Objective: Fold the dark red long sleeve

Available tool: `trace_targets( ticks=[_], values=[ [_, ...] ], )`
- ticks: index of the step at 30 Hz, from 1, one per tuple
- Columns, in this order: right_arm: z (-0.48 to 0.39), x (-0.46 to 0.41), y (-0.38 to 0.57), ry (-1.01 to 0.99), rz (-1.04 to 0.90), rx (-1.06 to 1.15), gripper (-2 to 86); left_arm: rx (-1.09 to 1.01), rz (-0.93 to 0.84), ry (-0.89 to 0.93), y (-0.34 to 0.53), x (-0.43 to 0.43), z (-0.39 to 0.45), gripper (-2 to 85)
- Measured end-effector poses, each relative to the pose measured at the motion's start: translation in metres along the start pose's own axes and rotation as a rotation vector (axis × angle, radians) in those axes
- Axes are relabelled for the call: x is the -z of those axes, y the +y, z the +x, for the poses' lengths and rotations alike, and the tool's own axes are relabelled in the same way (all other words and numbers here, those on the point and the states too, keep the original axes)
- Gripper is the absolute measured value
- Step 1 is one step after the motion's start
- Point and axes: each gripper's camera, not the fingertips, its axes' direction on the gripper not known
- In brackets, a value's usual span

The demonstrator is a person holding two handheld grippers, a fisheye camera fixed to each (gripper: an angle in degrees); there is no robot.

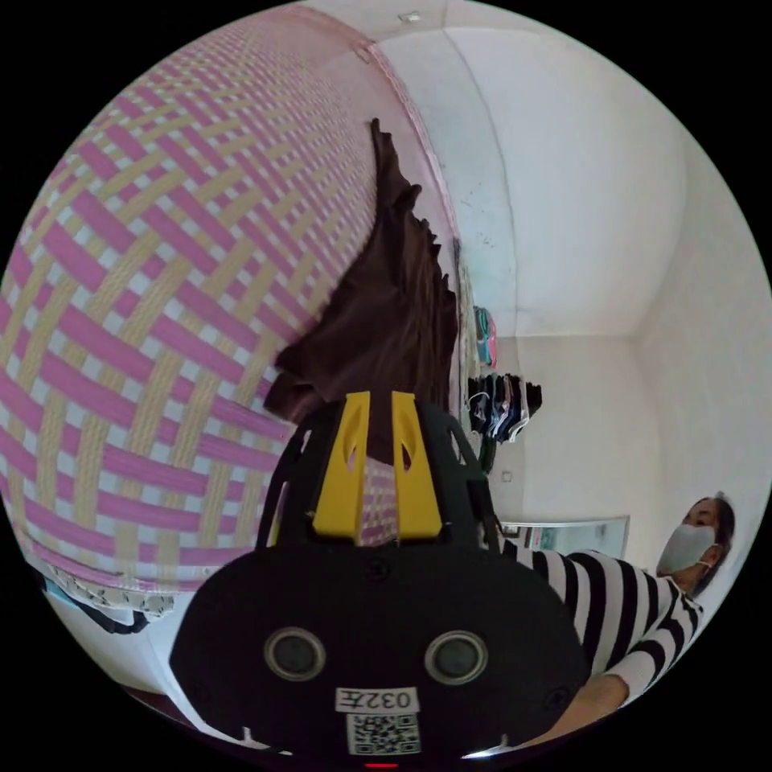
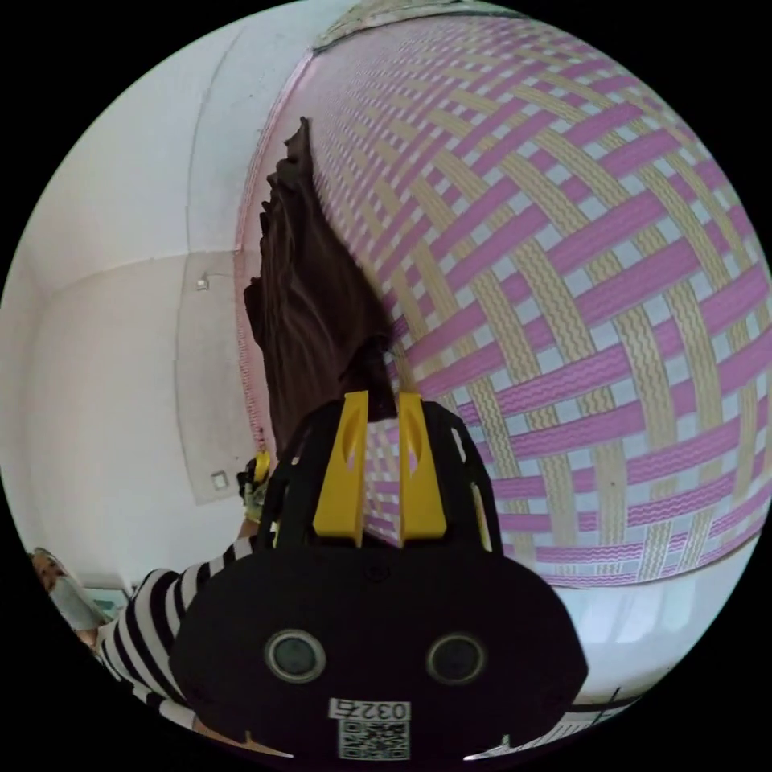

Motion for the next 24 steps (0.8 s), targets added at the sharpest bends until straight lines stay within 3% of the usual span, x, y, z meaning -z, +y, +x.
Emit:
trace_targets(
  ticks=[7,11,13,20,24],
  values=[
    [-0.094,-0.062,0.011,0.488,0.070,0.252,7.7,-0.063,0.049,-0.207,-0.015,-0.069,0.029,-0.9],
    [-0.123,-0.104,0.019,0.779,0.104,0.350,1.4,-0.092,-0.022,-0.343,-0.024,-0.101,0.035,-0.9],
    [-0.129,-0.113,0.019,0.816,0.084,0.387,0.4,-0.091,-0.064,-0.442,-0.028,-0.109,0.033,-0.9],
    [-0.126,-0.077,0.027,0.961,0.137,0.479,-0.3,-0.157,-0.141,-0.506,-0.043,-0.116,0.037,-0.9],
    [-0.099,-0.071,0.006,0.840,0.062,0.414,1.9,-0.128,-0.145,-0.467,-0.048,-0.117,0.031,-0.9]
  ],
)
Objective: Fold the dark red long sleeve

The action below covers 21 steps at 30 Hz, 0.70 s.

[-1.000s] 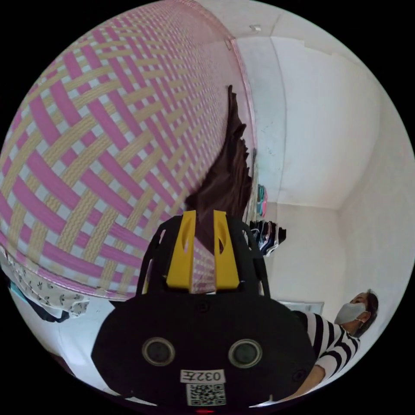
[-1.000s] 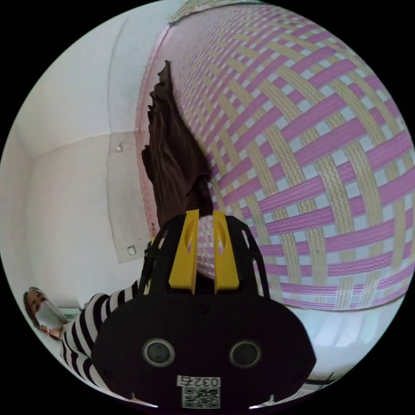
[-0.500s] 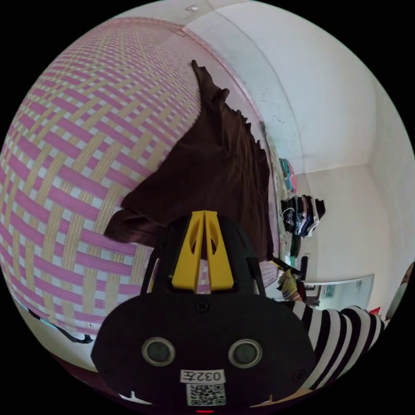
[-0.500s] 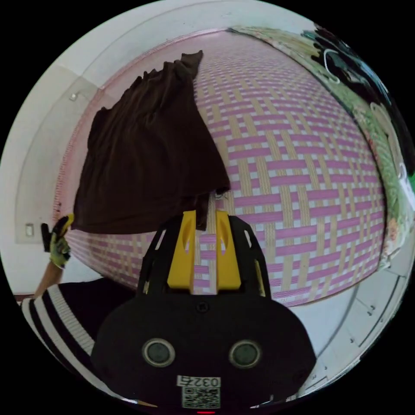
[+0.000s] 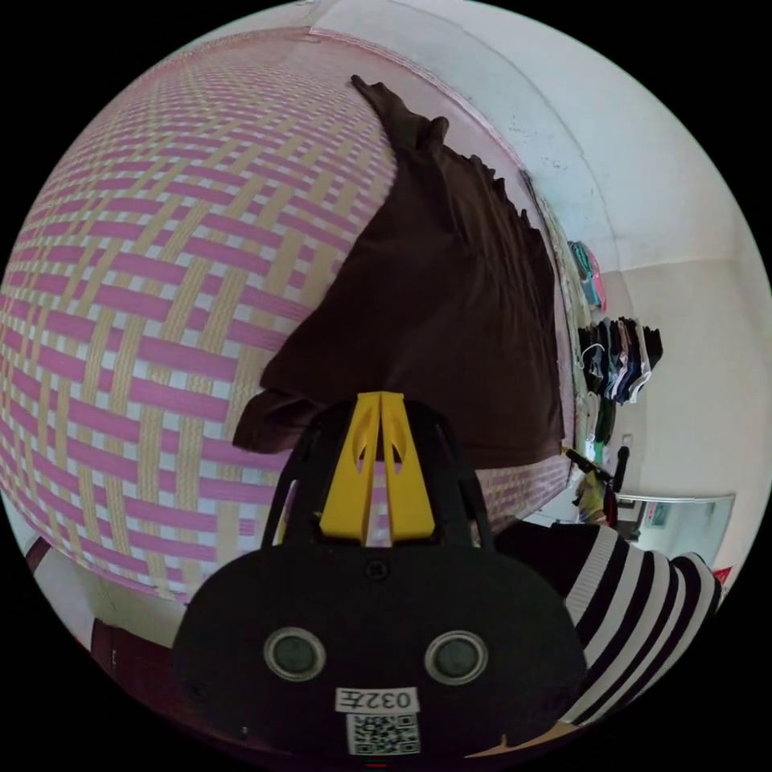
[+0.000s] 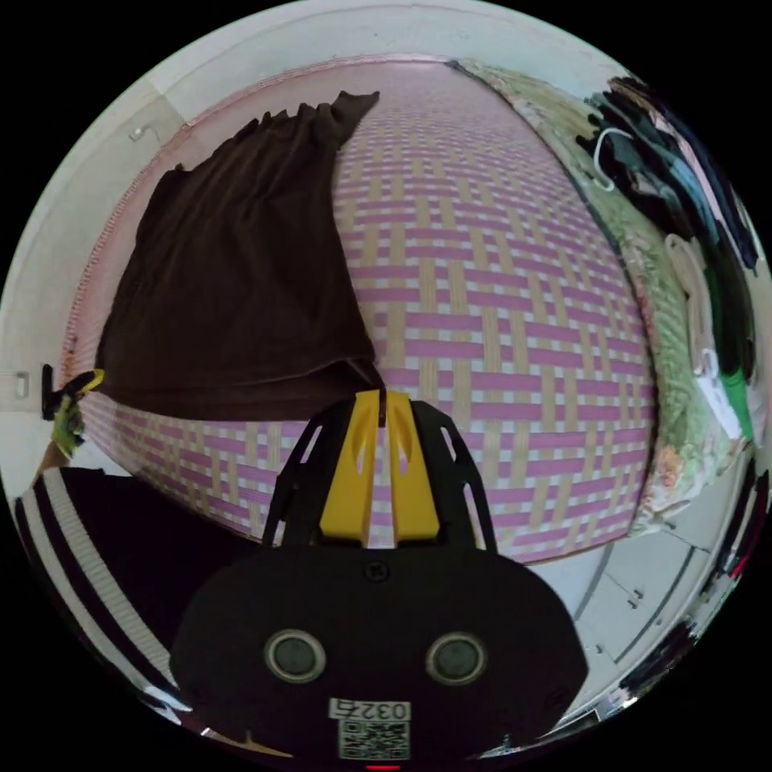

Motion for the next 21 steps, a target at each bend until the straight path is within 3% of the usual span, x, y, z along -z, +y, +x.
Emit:
trace_targets(
  ticks=[2,4,8,10,12,14,17,21],
  values=[
    [0.009,-0.003,-0.005,-0.178,-0.036,-0.041,5.5,0.015,-0.018,0.051,-0.001,-0.001,-0.004,-0.9],
    [0.015,0.004,-0.004,-0.170,-0.036,-0.119,5.3,-0.006,0.022,0.073,0.002,0.008,0.000,-0.9],
    [-0.007,0.040,-0.004,-0.013,0.144,-0.126,3.2,-0.003,0.125,0.098,-0.004,0.028,0.007,-0.9],
    [-0.023,0.036,-0.018,-0.126,0.158,-0.029,0.9,-0.002,0.117,0.087,-0.013,0.025,0.009,-0.9],
    [-0.036,0.021,-0.035,-0.202,0.092,0.029,-0.2,0.001,0.078,0.039,-0.023,0.018,0.011,-0.9],
    [-0.051,0.005,-0.045,-0.142,0.040,0.072,-0.8,0.024,0.007,-0.151,-0.031,0.010,0.012,-0.9],
    [-0.062,-0.005,-0.036,-0.046,0.015,0.116,-0.9,-0.063,-0.004,-0.194,-0.032,0.011,0.022,-1.0],
    [-0.059,0.003,-0.018,-0.059,-0.004,0.101,-1.0,-0.089,-0.031,-0.240,-0.026,0.018,0.028,-0.9]
  ],
)
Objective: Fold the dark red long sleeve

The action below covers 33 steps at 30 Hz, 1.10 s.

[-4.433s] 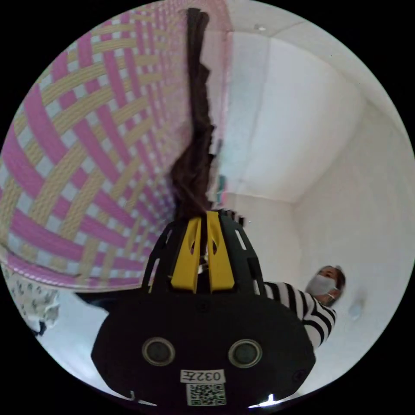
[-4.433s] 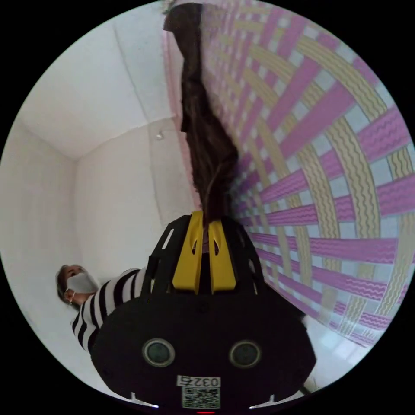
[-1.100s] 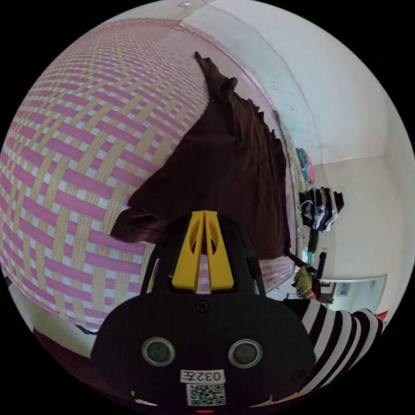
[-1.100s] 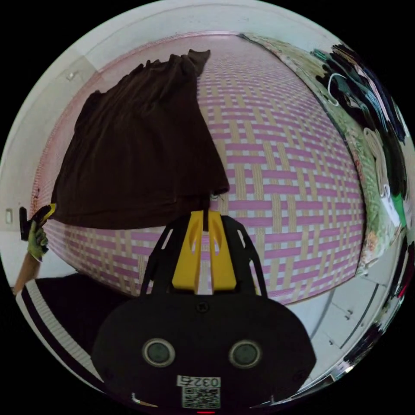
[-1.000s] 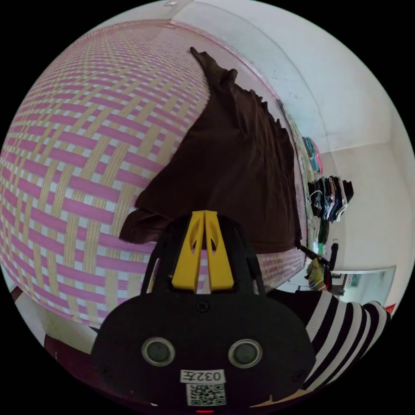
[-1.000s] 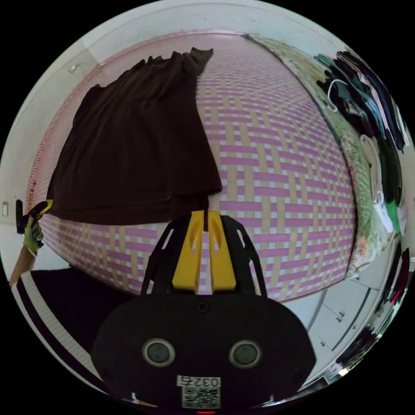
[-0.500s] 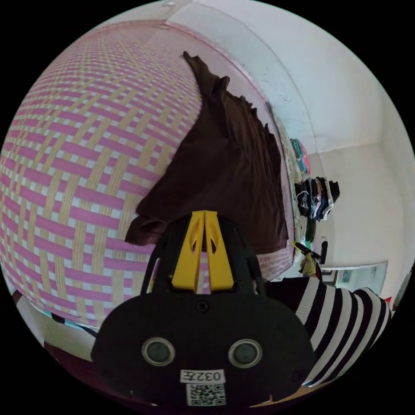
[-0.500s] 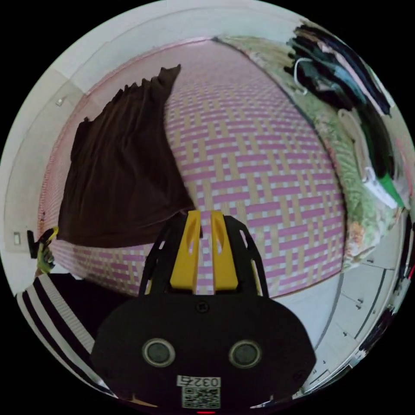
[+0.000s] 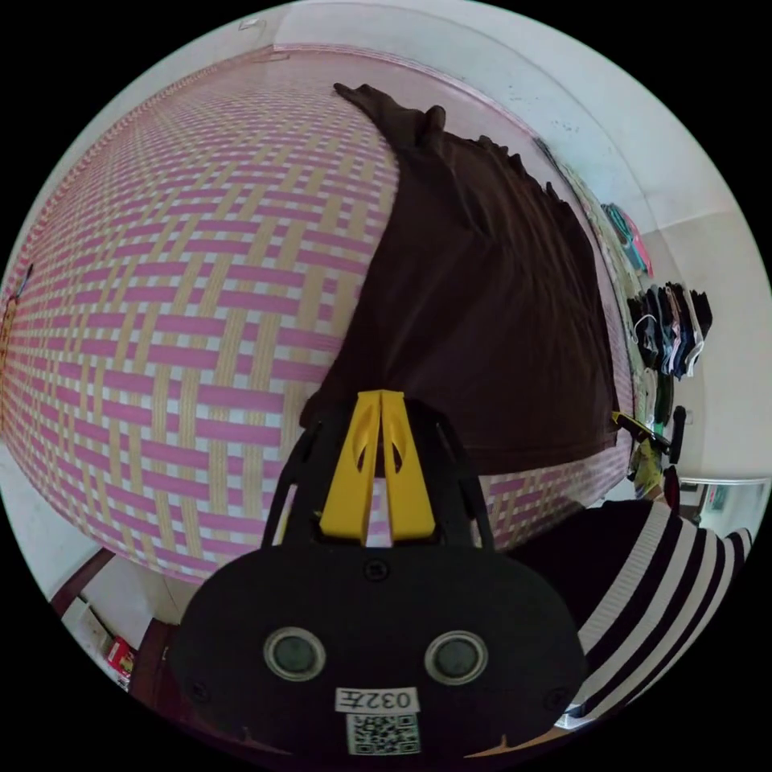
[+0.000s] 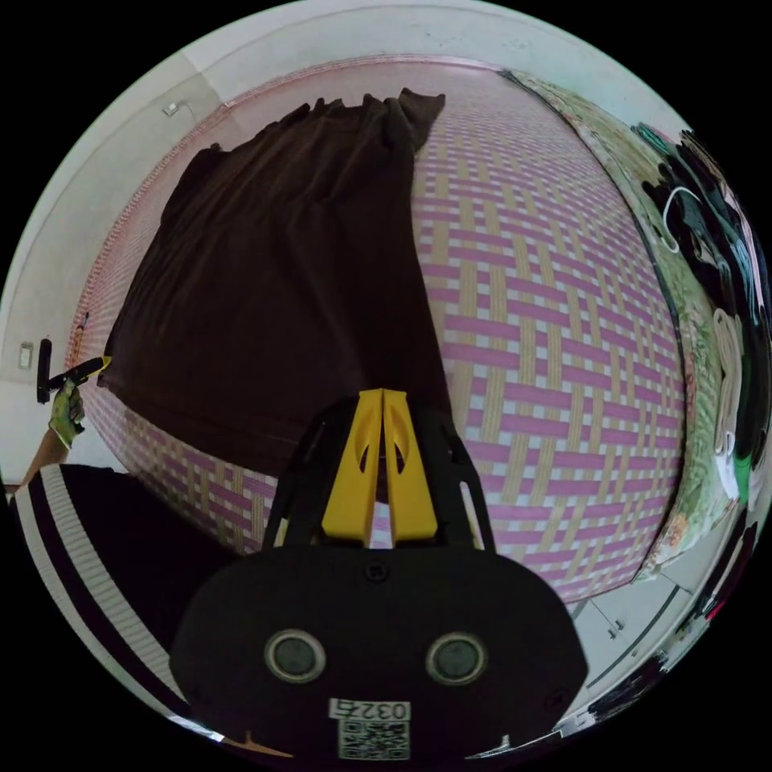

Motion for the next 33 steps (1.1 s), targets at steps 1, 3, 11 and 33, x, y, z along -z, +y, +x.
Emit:
trace_targets(
  ticks=[1,3,11,33],
  values=[
    [-0.001,0.003,0.006,0.006,-0.013,0.002,-1.0,0.007,-0.005,0.000,0.005,0.003,-0.002,-0.9],
    [-0.001,0.009,0.019,0.006,-0.018,-0.004,-1.0,0.017,-0.017,0.019,0.017,0.008,-0.007,-0.9],
    [0.002,0.036,0.104,-0.047,-0.002,-0.131,-1.0,0.186,-0.006,0.281,0.095,0.033,-0.071,-0.9],
    [-0.034,0.172,0.137,-0.172,0.180,-0.130,-1.0,-0.345,-0.129,0.629,-0.064,0.049,0.080,-0.9]
  ],
)
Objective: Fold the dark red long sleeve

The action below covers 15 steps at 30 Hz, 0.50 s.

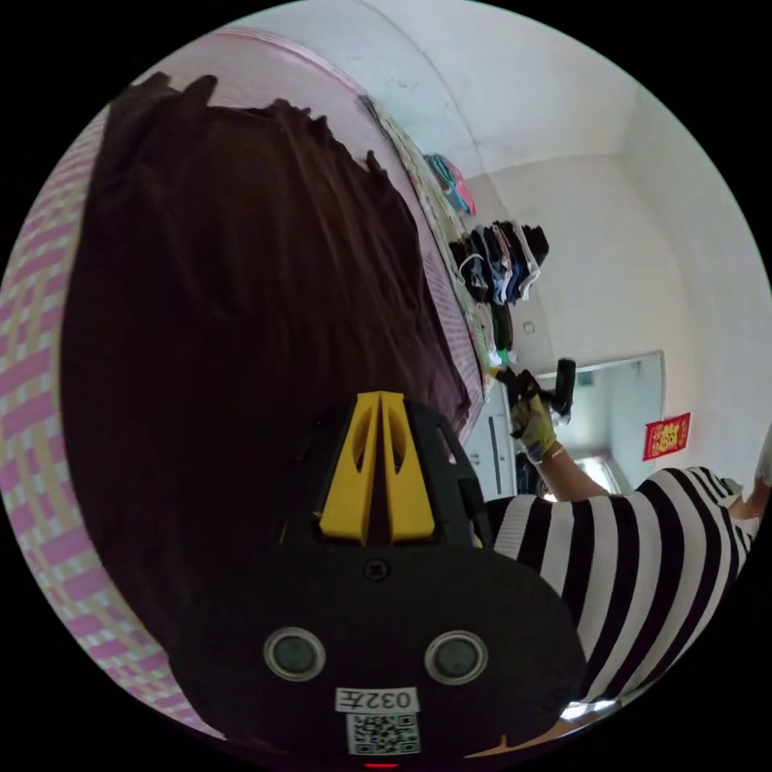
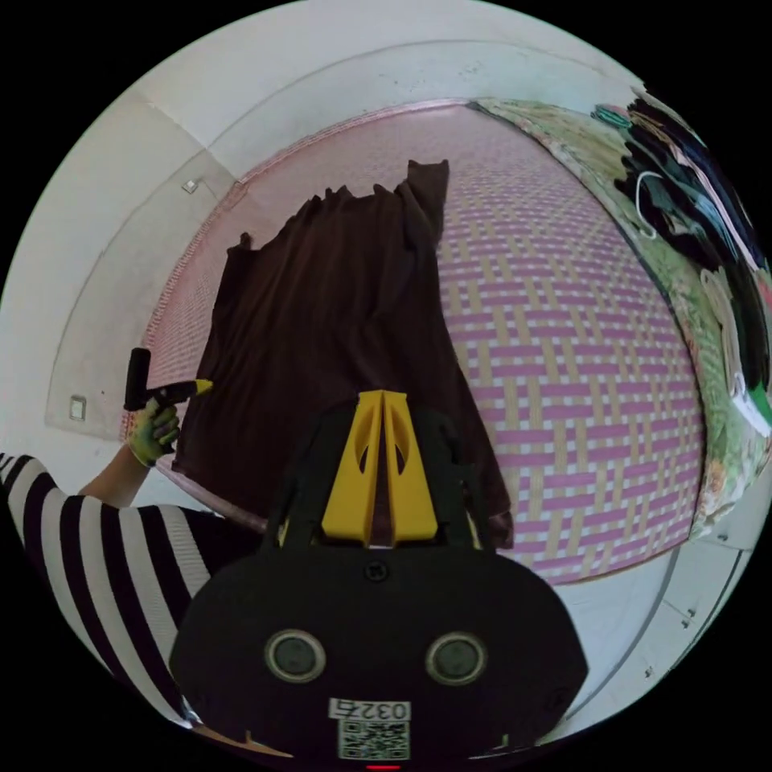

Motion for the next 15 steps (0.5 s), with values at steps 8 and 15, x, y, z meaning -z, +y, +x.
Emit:
trace_targets(
  ticks=[8,15],
  values=[
    [0.053,0.032,-0.148,-0.127,0.122,0.120,-0.1,0.033,-0.149,-0.055,-0.061,-0.074,0.065,-0.9],
    [0.079,-0.021,-0.335,-0.210,0.065,0.145,5.1,0.062,-0.209,-0.139,-0.124,-0.101,0.098,-0.9]
  ],
)
